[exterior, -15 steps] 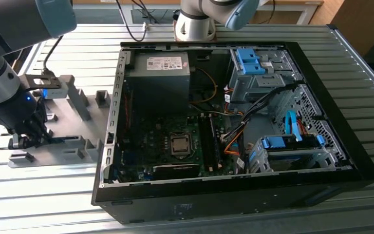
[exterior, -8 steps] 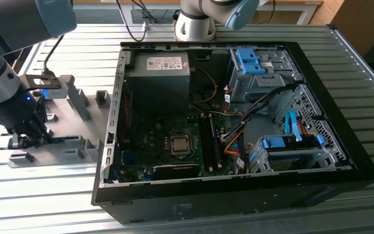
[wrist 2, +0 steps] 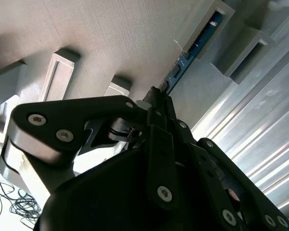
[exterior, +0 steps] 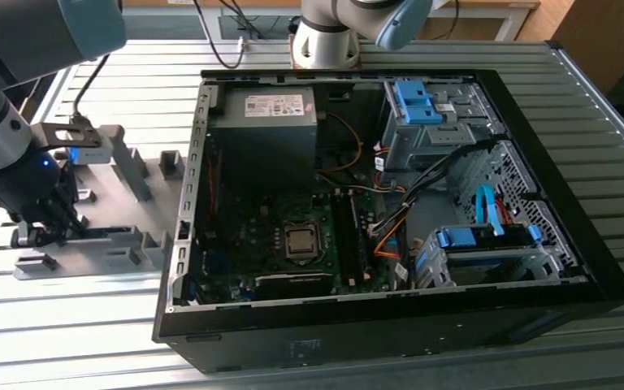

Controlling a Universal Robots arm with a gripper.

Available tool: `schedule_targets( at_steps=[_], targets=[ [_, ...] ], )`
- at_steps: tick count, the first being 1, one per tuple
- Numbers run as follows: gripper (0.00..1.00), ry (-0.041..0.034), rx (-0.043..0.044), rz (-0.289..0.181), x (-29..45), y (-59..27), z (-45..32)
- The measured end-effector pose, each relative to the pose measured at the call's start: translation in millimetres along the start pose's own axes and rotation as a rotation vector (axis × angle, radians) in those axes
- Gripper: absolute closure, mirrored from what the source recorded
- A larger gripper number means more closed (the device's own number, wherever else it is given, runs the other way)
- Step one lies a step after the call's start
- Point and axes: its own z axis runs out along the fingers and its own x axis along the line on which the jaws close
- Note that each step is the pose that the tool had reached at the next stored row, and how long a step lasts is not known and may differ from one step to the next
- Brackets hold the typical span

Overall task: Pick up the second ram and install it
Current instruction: 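Pick up the second ram and move it above second insertion slot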

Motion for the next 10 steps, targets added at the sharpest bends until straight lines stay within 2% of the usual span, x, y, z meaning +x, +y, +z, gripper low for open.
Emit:
schedule_targets(
  at_steps=[10],
  targets=[
    [0.86, -0.0001, 0.0001, 0.0, -0.2, 0.3, -9.5]
  ],
)
